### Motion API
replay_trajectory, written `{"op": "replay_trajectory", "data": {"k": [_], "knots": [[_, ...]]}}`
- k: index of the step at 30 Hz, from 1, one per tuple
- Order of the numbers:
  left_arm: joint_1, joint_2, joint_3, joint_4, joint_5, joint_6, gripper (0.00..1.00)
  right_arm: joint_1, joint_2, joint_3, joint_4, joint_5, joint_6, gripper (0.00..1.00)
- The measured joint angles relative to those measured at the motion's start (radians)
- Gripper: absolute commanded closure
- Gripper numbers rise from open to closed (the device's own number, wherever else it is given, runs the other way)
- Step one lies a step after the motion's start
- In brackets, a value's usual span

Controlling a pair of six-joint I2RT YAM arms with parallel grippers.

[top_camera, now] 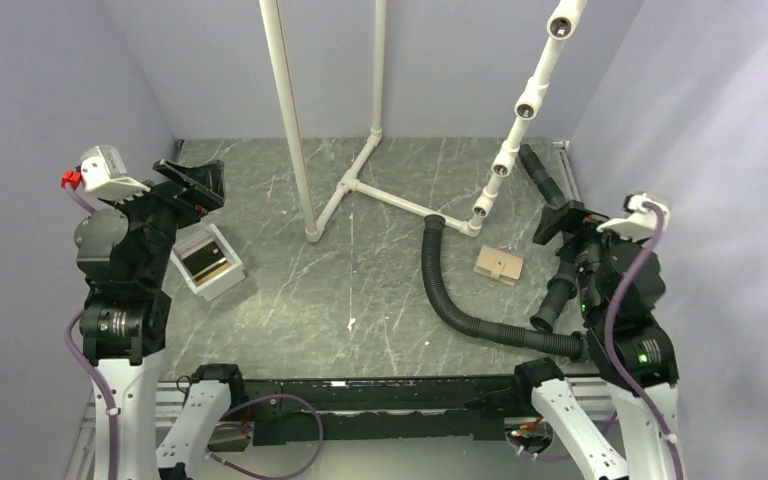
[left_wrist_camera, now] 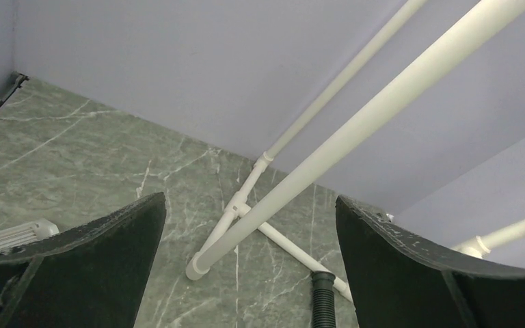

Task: Put the credit cards into the card holder
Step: Pick up the card holder from the center of the board.

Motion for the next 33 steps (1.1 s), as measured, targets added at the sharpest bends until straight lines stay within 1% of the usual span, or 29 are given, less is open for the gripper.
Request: {"op": "replay_trajectory", "data": {"k": [5,8,10,12,14,16,18,22,26,29,32,33], "knots": [[-0.007,0.037,0.0,-0.003,0.012,0.001,0.01,0.0,0.062,-0.09,-0.01,0.005,0.063,0.0],[-0.01,0.061,-0.005,-0.004,0.026,0.001,0.01,-0.01,0.107,-0.126,-0.049,0.033,0.131,0.0],[-0.021,0.073,-0.011,-0.006,0.032,0.002,0.01,-0.049,0.158,-0.142,-0.064,0.027,0.187,0.0],[-0.037,0.086,-0.014,-0.009,0.036,0.008,0.01,-0.129,0.2,-0.169,-0.064,-0.009,0.236,0.01],[-0.052,0.097,-0.014,-0.017,0.042,0.013,0.01,-0.26,0.235,-0.229,-0.045,-0.092,0.28,0.06],[-0.066,0.104,-0.014,-0.028,0.047,0.019,0.01,-0.363,0.266,-0.297,-0.031,-0.159,0.309,0.13],[-0.082,0.11,-0.014,-0.038,0.055,0.027,0.01,-0.441,0.301,-0.372,-0.005,-0.238,0.338,0.21],[-0.116,0.124,-0.015,-0.054,0.071,0.042,0.01,-0.485,0.41,-0.455,0.087,-0.388,0.381,0.33],[-0.153,0.14,-0.015,-0.068,0.094,0.05,0.01,-0.509,0.571,-0.49,0.224,-0.517,0.402,0.38],[-0.175,0.144,-0.015,-0.077,0.111,0.061,0.01,-0.536,0.652,-0.512,0.299,-0.564,0.405,0.44],[-0.188,0.144,-0.015,-0.09,0.117,0.069,0.01,-0.568,0.694,-0.533,0.35,-0.589,0.406,0.45],[-0.19,0.144,-0.015,-0.092,0.117,0.069,0.01,-0.574,0.706,-0.536,0.365,-0.597,0.404,0.49]]}}
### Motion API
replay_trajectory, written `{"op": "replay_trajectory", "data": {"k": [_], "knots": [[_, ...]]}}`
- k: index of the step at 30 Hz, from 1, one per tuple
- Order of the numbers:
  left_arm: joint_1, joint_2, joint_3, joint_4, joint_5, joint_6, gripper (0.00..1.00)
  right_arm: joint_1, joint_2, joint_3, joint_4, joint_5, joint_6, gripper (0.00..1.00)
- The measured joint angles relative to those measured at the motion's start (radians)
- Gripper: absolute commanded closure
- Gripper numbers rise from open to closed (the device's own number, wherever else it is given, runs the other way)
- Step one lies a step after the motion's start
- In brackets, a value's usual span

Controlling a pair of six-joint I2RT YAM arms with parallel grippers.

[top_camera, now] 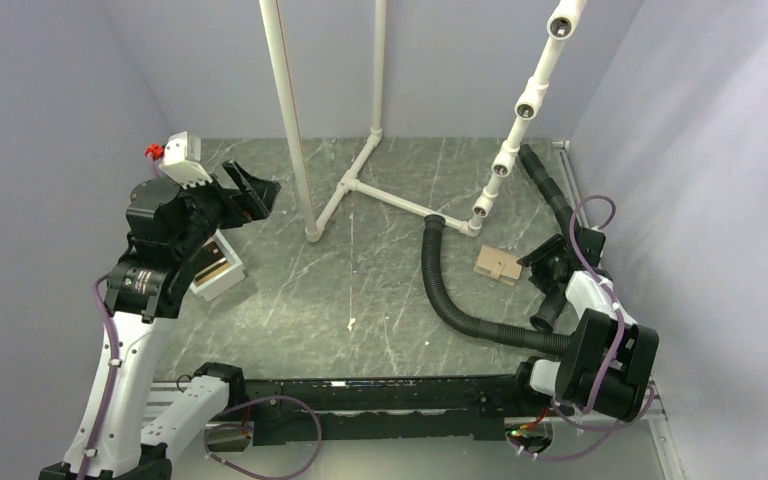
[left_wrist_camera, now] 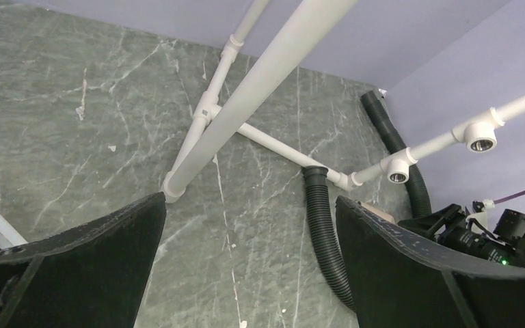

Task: Put the credit cards into the card holder
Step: Pick up the card holder from the center of the board.

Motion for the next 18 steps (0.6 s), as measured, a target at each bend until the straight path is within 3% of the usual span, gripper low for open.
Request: {"op": "replay_trajectory", "data": {"k": [7,10,14,18], "knots": [[-0.005,0.005,-0.002,-0.005,0.012,0.002,0.01,-0.013,0.126,-0.013,0.115,-0.084,-0.022,0.69],[-0.005,0.014,-0.002,-0.005,0.024,-0.001,0.01,-0.016,0.149,-0.028,0.165,-0.137,-0.025,0.98],[-0.005,0.032,-0.002,-0.005,0.038,-0.003,0.01,-0.019,0.166,-0.024,0.205,-0.187,-0.038,1.0],[-0.006,0.048,-0.002,-0.003,0.047,-0.007,0.01,-0.015,0.101,-0.014,0.112,-0.146,-0.042,1.0]]}}
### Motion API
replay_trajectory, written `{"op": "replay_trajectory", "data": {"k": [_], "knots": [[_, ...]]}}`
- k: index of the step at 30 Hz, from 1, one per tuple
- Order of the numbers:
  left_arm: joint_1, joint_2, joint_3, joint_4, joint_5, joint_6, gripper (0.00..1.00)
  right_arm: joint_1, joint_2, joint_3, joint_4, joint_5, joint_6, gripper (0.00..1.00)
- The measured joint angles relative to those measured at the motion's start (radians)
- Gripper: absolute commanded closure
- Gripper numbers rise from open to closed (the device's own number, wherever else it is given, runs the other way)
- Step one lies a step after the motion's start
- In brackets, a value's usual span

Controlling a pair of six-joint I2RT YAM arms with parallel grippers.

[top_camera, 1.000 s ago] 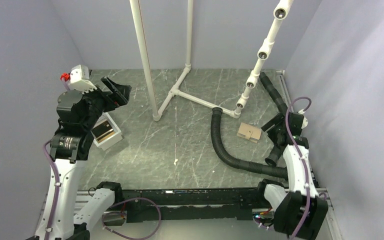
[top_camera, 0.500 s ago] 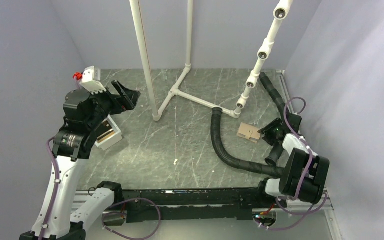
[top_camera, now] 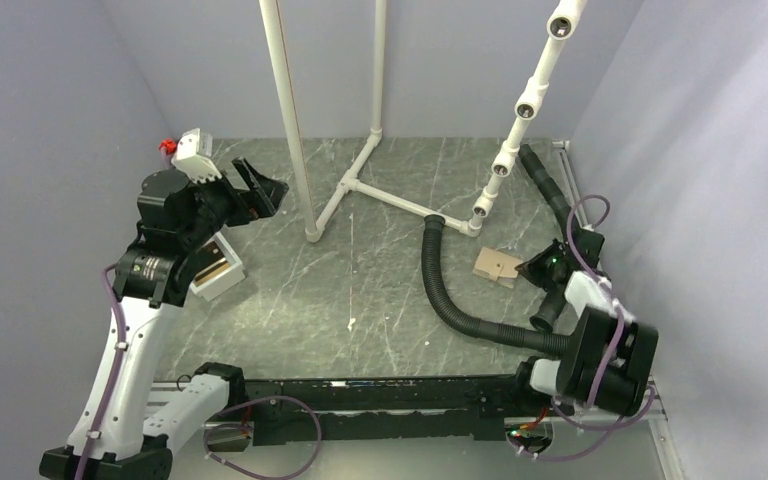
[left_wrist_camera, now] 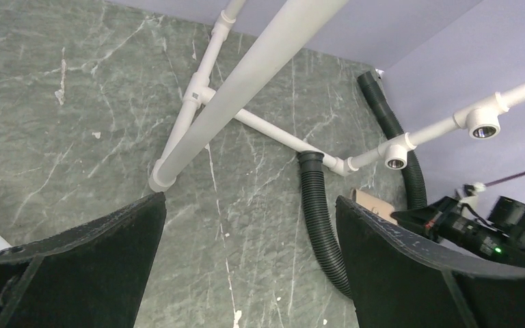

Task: Put the credit cards into the card holder
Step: Pick up the card holder from the center of the board, then place the card holder at the center of the board.

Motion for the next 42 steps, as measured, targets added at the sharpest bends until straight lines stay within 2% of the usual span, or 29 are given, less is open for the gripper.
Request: {"op": "replay_trajectory", "data": {"k": [6,8,10,17,19,22,26,27,29,30,33,36,38,40,42], "knots": [[0.0,0.033,-0.003,0.014,0.01,-0.003,0.01,0.085,-0.365,0.051,-0.268,0.201,-0.018,1.0],[0.0,0.044,-0.013,0.019,0.014,-0.003,0.01,0.177,-0.423,0.101,-0.334,0.272,-0.032,1.0],[0.0,0.055,-0.027,0.021,0.017,-0.004,0.01,0.333,-0.449,0.151,-0.384,0.329,-0.049,1.0],[0.0,0.072,-0.078,-0.015,0.027,-0.003,0.01,0.951,-0.432,0.241,-0.43,0.352,-0.115,1.0],[0.0,0.068,-0.101,-0.027,0.031,-0.004,0.01,1.075,-0.353,0.298,-0.436,0.319,-0.145,1.0],[0.0,0.063,-0.144,-0.055,0.037,-0.005,0.01,1.197,-0.176,0.399,-0.413,0.24,-0.185,1.0],[0.0,0.054,-0.203,-0.102,0.063,-0.019,0.01,1.236,0.091,0.52,-0.416,0.055,-0.261,1.0],[0.0,0.051,-0.216,-0.111,0.072,-0.024,0.02,1.231,0.151,0.552,-0.431,0.029,-0.284,0.93],[0.0,0.04,-0.258,-0.115,0.096,-0.038,0.04,1.213,0.29,0.636,-0.469,-0.007,-0.347,0.67],[0.0,0.033,-0.288,-0.108,0.116,-0.051,0.05,1.202,0.351,0.673,-0.481,0.023,-0.373,0.6],[-0.002,0.027,-0.394,-0.055,0.203,-0.107,0.01,1.173,0.468,0.743,-0.501,0.211,-0.423,0.5],[-0.028,0.062,-0.515,0.06,0.301,-0.175,0.01,1.156,0.5,0.76,-0.512,0.348,-0.431,0.49],[-0.079,0.134,-0.558,0.11,0.331,-0.205,0.01,1.157,0.468,0.718,-0.482,0.363,-0.413,0.56],[-0.148,0.22,-0.563,0.147,0.335,-0.207,0.08,1.164,0.389,0.62,-0.437,0.342,-0.373,0.66],[-0.213,0.294,-0.553,0.174,0.326,-0.205,0.2,1.171,0.292,0.504,-0.386,0.291,-0.317,0.73]]}}
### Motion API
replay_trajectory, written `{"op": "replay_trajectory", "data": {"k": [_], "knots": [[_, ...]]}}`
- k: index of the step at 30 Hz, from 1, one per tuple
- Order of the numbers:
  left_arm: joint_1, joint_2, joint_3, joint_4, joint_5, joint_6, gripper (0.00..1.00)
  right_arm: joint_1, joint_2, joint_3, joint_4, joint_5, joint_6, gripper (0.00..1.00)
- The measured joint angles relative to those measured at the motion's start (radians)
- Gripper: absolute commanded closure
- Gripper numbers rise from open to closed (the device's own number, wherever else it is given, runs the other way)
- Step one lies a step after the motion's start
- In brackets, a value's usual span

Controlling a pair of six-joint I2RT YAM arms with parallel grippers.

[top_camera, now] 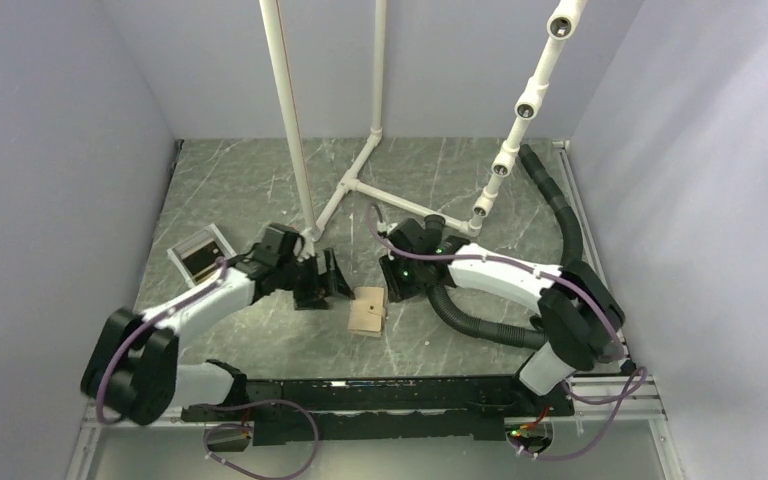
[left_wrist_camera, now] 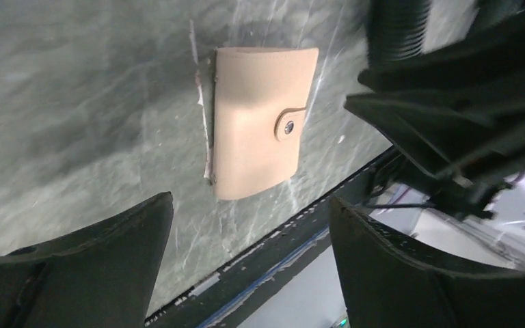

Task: Put the credit cards into the card holder
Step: Place the card holder at the center of the board, then open the card holder at the center of the board.

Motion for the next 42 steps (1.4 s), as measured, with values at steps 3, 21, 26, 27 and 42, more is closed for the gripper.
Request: {"op": "replay_trajectory", "data": {"k": [3,21,26,27,42], "knots": [[-0.096,0.154,0.026,0.071,-0.022,-0.007,0.43,0.008,-0.084,-0.127,0.1,-0.072,0.103,0.81],[-0.27,0.339,-0.061,0.418,-0.132,-0.266,0.63,0.204,0.03,-0.044,0.144,0.274,0.314,0.56],[-0.275,0.316,-0.105,0.476,-0.157,-0.324,0.64,0.27,0.051,-0.024,0.079,0.406,0.342,0.59],[-0.275,0.314,-0.11,0.483,-0.161,-0.334,0.64,0.274,0.059,-0.018,0.073,0.419,0.347,0.62],[-0.286,0.291,-0.134,0.504,-0.2,-0.377,0.62,0.135,-0.232,-0.379,0.454,0.173,0.36,1.0]]}}
